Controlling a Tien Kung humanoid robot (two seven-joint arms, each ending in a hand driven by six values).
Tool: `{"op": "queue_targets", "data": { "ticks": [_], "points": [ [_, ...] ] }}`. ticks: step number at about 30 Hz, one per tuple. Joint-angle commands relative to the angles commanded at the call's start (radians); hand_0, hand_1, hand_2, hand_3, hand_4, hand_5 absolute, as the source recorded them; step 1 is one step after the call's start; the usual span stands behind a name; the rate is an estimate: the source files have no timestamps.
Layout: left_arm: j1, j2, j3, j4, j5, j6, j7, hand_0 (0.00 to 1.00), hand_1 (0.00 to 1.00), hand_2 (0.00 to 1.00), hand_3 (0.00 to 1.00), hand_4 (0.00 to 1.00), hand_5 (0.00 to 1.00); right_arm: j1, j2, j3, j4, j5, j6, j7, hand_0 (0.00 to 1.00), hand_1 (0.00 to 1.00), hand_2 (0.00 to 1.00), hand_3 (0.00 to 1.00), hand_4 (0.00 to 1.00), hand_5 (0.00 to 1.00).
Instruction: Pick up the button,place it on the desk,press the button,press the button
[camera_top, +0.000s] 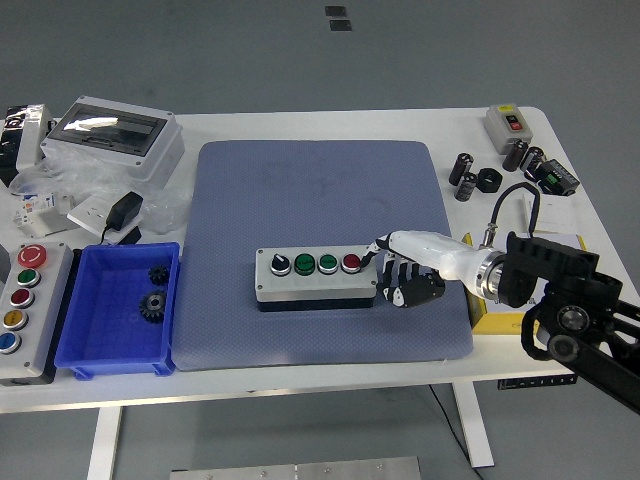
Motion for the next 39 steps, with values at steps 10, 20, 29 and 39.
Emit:
{"op": "queue_targets", "data": {
  "ticks": [10,20,29,39],
  "points": [
    [-0.001,0.000,0.000,0.000,0.001,-0.001,0.001,0.620,0.618,0.547,0.597,0.650,0.184,0.019,0.034,-0.008,-0.045,0.002,-0.023,0.016,0.002,0.098,0.218,0.703,0.292,0.002],
    [-0.002,0.000,0.003,0.000,0.000,-0.001,0.000,0.620,0.618,0.547,0.596,0.649,0.183,0.038,0.071,-0.063,-0.133,-0.016,-0.042,0.014,0.002,0.090,0.208,0.702,0.305,0.002],
    [0.000,-0.002,0.012,0.000,-0.008,-0.001,0.000,0.620,0.618,0.544,0.595,0.646,0.187,0.005,0.042,0.044,-0.018,0.118,-0.030,0.097,0.002,0.088,0.206,0.705,0.313,0.002],
    [0.002,-0.007,0.013,0.000,-0.003,-0.003,0.001,0.620,0.618,0.544,0.595,0.646,0.188,-0.065,0.096,0.193,-0.038,0.349,-0.228,0.318,0.002,0.088,0.205,0.705,0.320,0.002]
  ]
}}
